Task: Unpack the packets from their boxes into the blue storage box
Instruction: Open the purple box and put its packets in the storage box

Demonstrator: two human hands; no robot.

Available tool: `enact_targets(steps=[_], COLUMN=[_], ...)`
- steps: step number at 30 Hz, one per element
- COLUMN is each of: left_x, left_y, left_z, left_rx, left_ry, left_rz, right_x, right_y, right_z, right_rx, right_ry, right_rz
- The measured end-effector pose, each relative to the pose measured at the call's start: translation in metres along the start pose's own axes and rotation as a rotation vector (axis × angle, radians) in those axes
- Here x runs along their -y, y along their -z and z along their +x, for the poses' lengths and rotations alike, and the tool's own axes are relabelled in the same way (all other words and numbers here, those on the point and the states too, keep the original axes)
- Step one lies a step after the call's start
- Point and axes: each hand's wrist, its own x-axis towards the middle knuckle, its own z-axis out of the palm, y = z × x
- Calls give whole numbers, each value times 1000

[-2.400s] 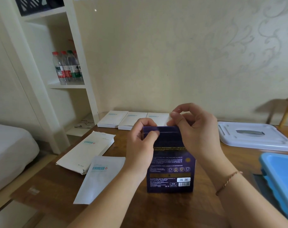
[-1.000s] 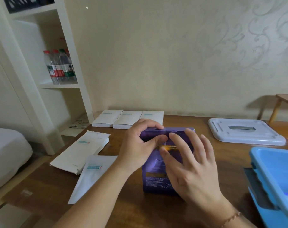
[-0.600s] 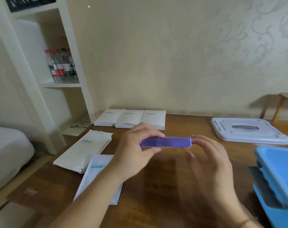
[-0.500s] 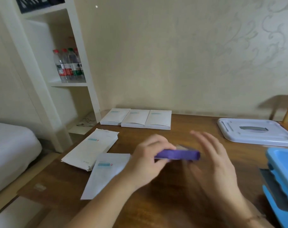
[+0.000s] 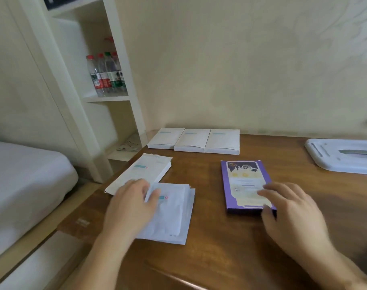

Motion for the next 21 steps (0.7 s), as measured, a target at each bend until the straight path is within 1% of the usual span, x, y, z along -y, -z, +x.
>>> enact_targets(steps=[1,2,3,4,5,6,8,11,15,17,19,21], left_x=[13,22,27,27,26,23,17,10,4,3,1,2], left_y=[2,2,-1,-3,-6,-8,-13,-20,-25,-25,-25,-25], left_z=[-1,-3,-6,-9,-12,-15,-17,-18,-18,-18,-19,-22], left_rx=[34,94,162,217,244,245,229,178,176,185,178,163], left_ry=[58,92,106,110,115,122,145,175,226,269,268,254], left_rz=[47,54,24,-28,-86,-127,-144,-161,-312,-335,-330,-342], right_x=[18,39,60,78,92,103,116,121,123,125,129,133], right_y=[3,3,-2,-10,-20,-31,-46,-57,-58,-58,-58,-56], right_z=[1,3,6,10,14,18,25,30,28,29,31,34], right_rx=[-16,63,256,455,591,658,678,657,613,612,618,591], right_ry=[-12,-64,-157,-227,-247,-248,-250,-307,-360,-401,-463,-572], right_rz=[131,309,451,477,423,344,234,268,325,381,474,619])
